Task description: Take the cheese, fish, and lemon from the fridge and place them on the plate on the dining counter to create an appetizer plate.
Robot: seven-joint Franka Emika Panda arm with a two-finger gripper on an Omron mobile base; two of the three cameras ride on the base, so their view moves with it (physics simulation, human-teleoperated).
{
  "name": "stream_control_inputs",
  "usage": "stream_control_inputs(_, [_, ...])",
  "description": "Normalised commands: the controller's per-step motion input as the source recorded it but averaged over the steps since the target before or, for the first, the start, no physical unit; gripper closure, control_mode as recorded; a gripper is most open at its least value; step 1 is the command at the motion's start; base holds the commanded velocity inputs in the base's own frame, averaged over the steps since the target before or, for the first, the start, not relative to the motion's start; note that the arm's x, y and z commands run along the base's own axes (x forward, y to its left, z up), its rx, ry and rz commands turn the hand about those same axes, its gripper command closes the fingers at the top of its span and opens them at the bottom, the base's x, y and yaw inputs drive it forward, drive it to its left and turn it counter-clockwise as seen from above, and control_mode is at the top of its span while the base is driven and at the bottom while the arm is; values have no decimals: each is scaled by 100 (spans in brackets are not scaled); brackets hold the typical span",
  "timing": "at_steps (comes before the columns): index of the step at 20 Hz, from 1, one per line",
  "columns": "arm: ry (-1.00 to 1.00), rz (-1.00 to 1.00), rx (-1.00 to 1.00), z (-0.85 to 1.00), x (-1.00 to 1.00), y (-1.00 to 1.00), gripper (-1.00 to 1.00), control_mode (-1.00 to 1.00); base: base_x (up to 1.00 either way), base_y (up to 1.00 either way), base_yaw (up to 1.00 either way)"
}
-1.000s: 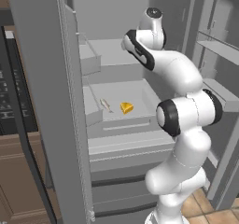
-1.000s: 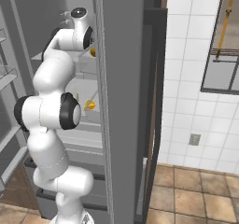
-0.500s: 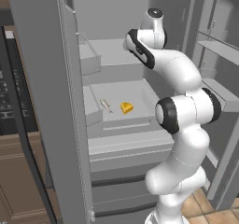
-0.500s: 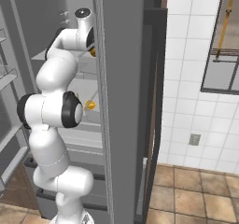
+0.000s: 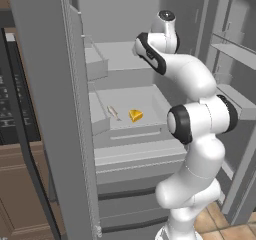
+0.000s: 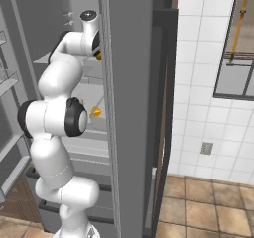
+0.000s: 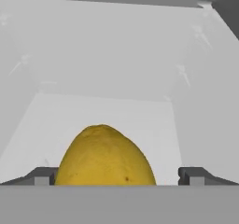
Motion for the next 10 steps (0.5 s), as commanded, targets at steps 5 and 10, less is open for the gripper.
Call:
stream_control_inputs(5, [0,0,0,-39,0,0,-100,-100,0,0,0])
stream_control_inputs(10, [0,0,-1,-36,0,0,100,-100,0,0,0])
